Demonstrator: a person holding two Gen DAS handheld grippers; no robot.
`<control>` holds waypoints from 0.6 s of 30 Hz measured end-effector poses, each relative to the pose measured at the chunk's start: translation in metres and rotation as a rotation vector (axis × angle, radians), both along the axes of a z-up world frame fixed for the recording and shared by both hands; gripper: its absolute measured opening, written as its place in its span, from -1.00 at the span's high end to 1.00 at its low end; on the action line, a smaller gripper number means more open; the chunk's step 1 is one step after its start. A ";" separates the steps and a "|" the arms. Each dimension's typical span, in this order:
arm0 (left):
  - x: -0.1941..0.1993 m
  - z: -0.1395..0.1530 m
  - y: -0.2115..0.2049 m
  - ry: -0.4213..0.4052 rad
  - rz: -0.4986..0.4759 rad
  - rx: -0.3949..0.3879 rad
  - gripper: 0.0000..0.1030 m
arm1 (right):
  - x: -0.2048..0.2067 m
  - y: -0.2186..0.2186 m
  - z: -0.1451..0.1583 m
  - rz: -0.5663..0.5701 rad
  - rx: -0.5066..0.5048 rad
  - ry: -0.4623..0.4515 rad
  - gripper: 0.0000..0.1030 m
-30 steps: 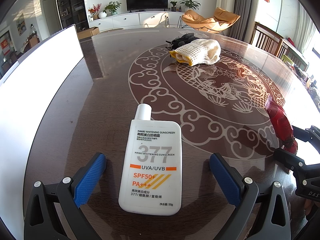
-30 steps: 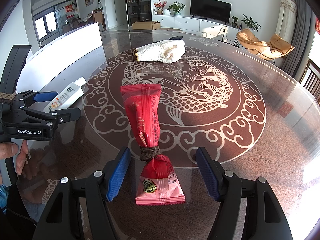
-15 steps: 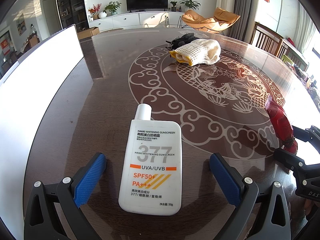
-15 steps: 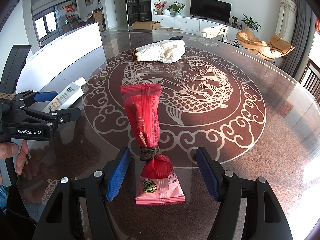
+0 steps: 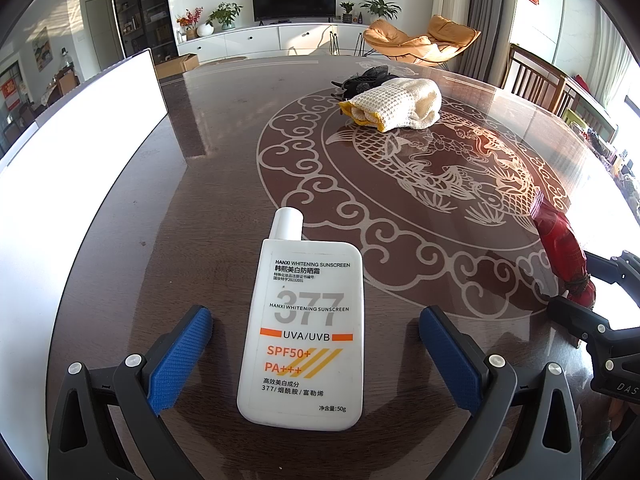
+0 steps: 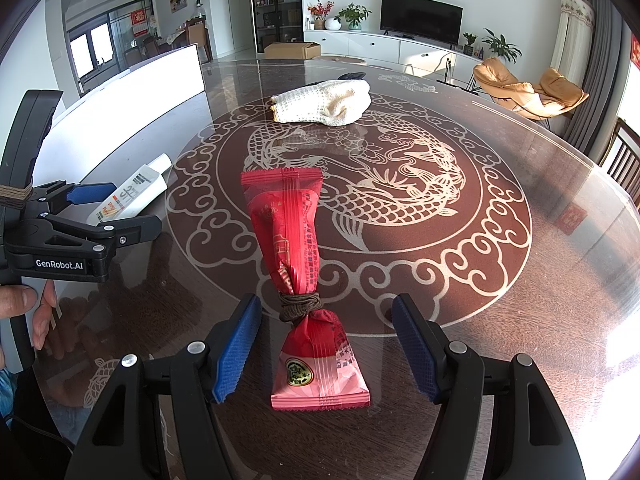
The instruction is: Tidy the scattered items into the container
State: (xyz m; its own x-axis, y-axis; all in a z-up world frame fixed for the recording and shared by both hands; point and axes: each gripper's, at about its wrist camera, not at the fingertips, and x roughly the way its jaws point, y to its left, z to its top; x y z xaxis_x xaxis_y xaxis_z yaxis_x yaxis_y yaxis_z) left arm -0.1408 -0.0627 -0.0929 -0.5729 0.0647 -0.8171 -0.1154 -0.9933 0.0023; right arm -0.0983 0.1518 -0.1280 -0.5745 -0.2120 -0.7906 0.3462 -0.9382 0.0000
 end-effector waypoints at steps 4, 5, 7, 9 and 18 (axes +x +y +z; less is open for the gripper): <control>0.000 0.000 0.000 0.000 0.001 0.001 -1.00 | -0.001 -0.001 0.000 0.001 -0.001 -0.001 -0.34; 0.000 0.000 0.000 0.000 0.001 0.001 -1.00 | -0.001 -0.001 0.000 0.001 -0.002 -0.001 -0.34; 0.000 0.000 0.000 0.000 0.001 0.001 -1.00 | -0.001 -0.001 0.000 0.001 -0.005 -0.002 -0.35; 0.000 0.000 0.000 -0.001 0.001 0.002 -1.00 | -0.001 0.000 0.000 0.004 -0.013 -0.005 -0.37; 0.003 0.001 0.001 -0.034 -0.060 -0.007 -1.00 | -0.013 -0.002 0.004 0.053 -0.006 -0.026 0.12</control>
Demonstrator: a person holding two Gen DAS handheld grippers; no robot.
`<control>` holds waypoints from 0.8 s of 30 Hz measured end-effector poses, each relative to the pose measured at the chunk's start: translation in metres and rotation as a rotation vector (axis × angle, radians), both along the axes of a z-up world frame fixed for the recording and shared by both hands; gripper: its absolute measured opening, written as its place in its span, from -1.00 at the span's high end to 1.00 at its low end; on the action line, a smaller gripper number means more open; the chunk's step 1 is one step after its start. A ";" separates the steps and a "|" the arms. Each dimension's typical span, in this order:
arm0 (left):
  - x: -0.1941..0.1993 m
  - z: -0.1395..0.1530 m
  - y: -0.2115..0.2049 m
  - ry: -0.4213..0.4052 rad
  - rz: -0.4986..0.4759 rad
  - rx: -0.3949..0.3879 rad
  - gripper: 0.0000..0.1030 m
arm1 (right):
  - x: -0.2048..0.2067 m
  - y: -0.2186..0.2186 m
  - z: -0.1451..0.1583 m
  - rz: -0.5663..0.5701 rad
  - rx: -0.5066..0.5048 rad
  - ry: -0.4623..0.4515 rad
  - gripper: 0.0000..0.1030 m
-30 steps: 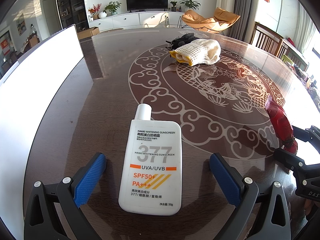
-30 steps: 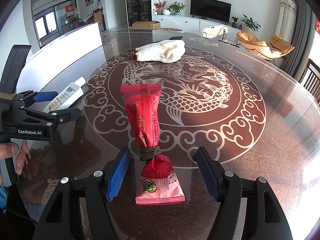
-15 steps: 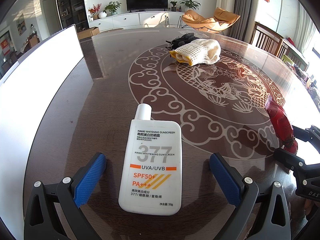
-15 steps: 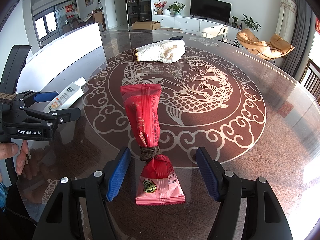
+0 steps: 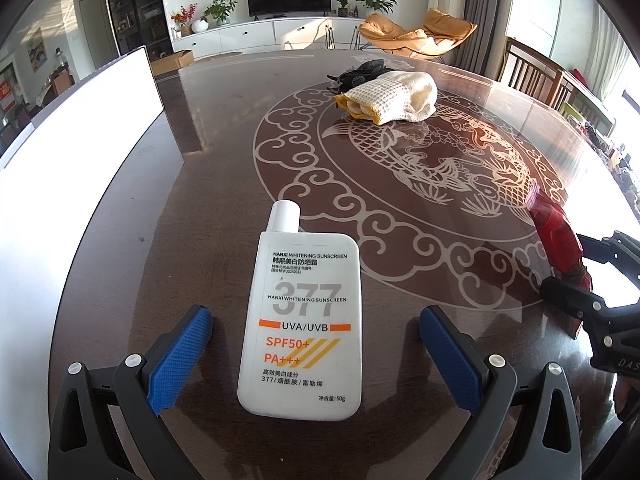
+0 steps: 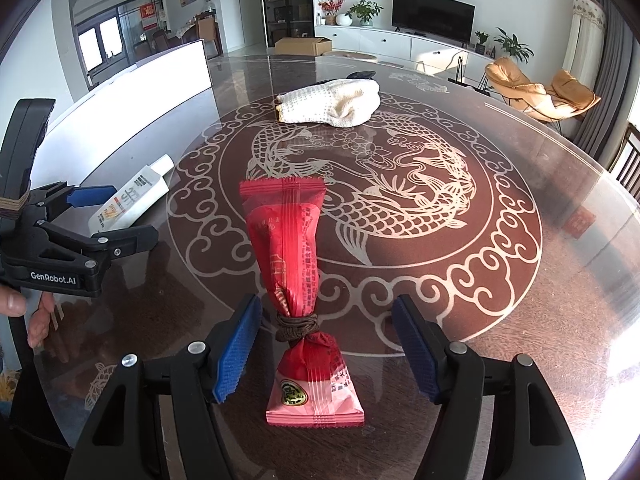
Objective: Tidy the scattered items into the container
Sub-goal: 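Close the left gripper on the bottle while the right closes on the packet and lifts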
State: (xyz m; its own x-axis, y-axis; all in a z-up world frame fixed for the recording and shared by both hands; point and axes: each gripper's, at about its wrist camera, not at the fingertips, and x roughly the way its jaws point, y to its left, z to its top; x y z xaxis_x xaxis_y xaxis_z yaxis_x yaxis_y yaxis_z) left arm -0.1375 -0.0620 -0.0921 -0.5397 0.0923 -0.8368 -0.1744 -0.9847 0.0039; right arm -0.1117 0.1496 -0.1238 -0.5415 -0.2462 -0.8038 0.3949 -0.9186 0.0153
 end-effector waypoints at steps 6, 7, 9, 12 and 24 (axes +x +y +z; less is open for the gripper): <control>0.018 0.012 -0.025 0.028 0.020 0.072 0.02 | 0.012 0.001 0.013 0.009 0.002 0.014 0.64; 0.022 0.014 -0.026 0.031 0.021 0.076 0.02 | 0.015 0.002 0.017 0.010 -0.018 0.017 0.64; 0.031 0.020 -0.026 0.048 0.022 0.080 0.02 | 0.019 0.002 0.025 0.010 -0.069 0.018 0.64; 0.045 0.032 -0.020 0.075 0.009 0.078 0.02 | 0.020 -0.004 0.027 0.018 -0.118 -0.015 0.63; 0.066 0.142 -0.109 0.224 0.101 0.128 0.02 | 0.007 -0.146 0.099 0.260 -0.194 0.025 0.63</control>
State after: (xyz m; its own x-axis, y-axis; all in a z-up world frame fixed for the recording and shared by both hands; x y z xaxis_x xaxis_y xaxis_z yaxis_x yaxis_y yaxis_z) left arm -0.0718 -0.1712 0.0494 -0.7218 0.1256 -0.6806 -0.0843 -0.9920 -0.0937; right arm -0.1046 0.0037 -0.0250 -0.4593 -0.5264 -0.7155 0.6186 -0.7676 0.1677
